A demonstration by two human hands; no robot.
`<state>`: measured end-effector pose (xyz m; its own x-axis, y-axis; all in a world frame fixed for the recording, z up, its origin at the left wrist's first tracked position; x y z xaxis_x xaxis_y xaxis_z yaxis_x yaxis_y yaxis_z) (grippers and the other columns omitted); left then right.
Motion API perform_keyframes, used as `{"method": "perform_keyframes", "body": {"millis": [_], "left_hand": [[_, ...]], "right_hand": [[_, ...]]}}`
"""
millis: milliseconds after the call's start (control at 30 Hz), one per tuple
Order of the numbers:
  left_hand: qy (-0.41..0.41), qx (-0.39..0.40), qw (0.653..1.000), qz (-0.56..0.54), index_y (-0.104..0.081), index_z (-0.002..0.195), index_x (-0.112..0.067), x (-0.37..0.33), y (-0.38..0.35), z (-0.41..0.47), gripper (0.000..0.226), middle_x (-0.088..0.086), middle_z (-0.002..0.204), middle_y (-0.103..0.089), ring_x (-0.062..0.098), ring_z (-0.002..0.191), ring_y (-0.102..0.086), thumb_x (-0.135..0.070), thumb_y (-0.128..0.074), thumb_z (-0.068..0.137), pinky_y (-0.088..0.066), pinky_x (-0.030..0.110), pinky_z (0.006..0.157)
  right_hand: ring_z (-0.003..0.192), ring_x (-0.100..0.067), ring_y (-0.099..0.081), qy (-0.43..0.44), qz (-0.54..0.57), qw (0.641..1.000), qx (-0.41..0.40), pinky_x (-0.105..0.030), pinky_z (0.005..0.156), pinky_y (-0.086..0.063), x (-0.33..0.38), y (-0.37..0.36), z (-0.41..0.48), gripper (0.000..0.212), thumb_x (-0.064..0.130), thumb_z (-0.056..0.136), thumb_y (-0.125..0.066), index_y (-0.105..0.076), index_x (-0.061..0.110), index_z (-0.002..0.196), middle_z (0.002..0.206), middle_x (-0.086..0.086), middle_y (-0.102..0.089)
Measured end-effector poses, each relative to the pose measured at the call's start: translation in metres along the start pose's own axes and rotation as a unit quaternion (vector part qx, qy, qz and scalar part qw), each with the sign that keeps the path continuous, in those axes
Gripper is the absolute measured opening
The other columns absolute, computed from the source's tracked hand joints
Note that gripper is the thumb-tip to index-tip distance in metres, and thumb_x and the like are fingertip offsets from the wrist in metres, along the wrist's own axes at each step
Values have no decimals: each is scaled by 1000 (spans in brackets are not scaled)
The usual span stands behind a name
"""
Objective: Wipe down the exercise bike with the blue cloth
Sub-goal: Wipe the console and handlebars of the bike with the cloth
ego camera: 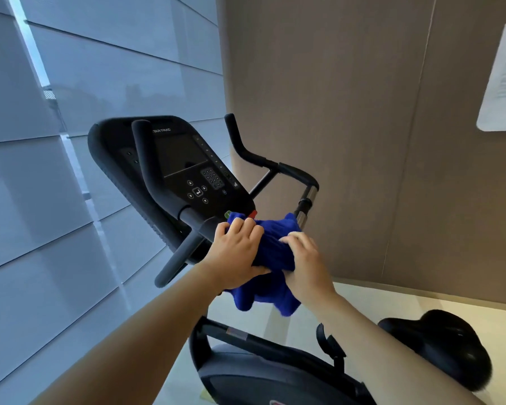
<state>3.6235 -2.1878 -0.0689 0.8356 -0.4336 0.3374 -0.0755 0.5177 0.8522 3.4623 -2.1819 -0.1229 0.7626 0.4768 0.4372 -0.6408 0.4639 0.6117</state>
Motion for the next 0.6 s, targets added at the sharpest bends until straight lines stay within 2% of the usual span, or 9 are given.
{"method": "perform_keyframes", "body": {"millis": [167, 267, 333, 400, 500, 600], "left_hand": [[24, 3, 1000, 5, -38, 116, -17, -11, 5, 13, 62, -1, 117, -38, 22, 104, -33, -63, -49, 76, -26, 39, 88], [62, 12, 998, 11, -39, 116, -14, -31, 2, 27, 63, 2, 118, -37, 23, 104, -32, -63, -48, 77, -25, 39, 87], [106, 36, 993, 25, -38, 120, -10, -52, -4, 44, 68, 5, 120, -37, 24, 106, -33, -63, -48, 78, -26, 39, 89], [176, 70, 980, 59, -38, 123, -8, -72, -12, 64, 66, 7, 118, -39, 25, 107, -35, -56, -52, 79, -27, 38, 94], [281, 131, 943, 123, -46, 118, -10, -96, -23, 95, 44, 7, 111, -50, 25, 103, -44, -36, -53, 83, -31, 38, 97], [343, 160, 913, 150, -56, 106, -16, -106, -33, 120, 22, 1, 100, -60, 22, 93, -53, -25, -51, 86, -35, 37, 91]], "right_hand": [[97, -13, -47, 57, 15, 995, 79, -16, 75, -39, -21, 15, 18, 39, 1, 72, -70, -52, 15, 103, 108, 3, -49], [97, -18, -48, 101, -6, 989, 107, -20, 71, -42, -43, 22, 29, 37, -5, 70, -66, -52, 12, 99, 105, 1, -49], [107, -20, -46, 110, -32, 988, 108, -24, 81, -46, -64, 27, 38, 43, -10, 71, -62, -53, 11, 107, 115, -2, -48], [124, -21, -37, 125, -45, 982, 134, -26, 97, -39, -84, 28, 48, 55, -10, 74, -59, -48, 10, 124, 133, -5, -42], [137, -20, -24, 175, -45, 962, 204, -31, 107, -30, -103, 22, 62, 71, -5, 81, -57, -28, 16, 143, 150, -1, -24], [134, -23, -29, 216, -9, 955, 202, -37, 110, -31, -123, 13, 72, 74, 1, 83, -59, -24, 20, 145, 151, 1, -24]]}}
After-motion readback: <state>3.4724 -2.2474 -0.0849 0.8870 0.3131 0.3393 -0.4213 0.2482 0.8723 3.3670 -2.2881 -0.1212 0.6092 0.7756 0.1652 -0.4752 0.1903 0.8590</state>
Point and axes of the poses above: each hand's wrist, its own z-axis towards the middle knuckle, its own y-axis out of the back of the hand, x = y × z, the point moved 1 cm from there along z, towards the middle knuckle
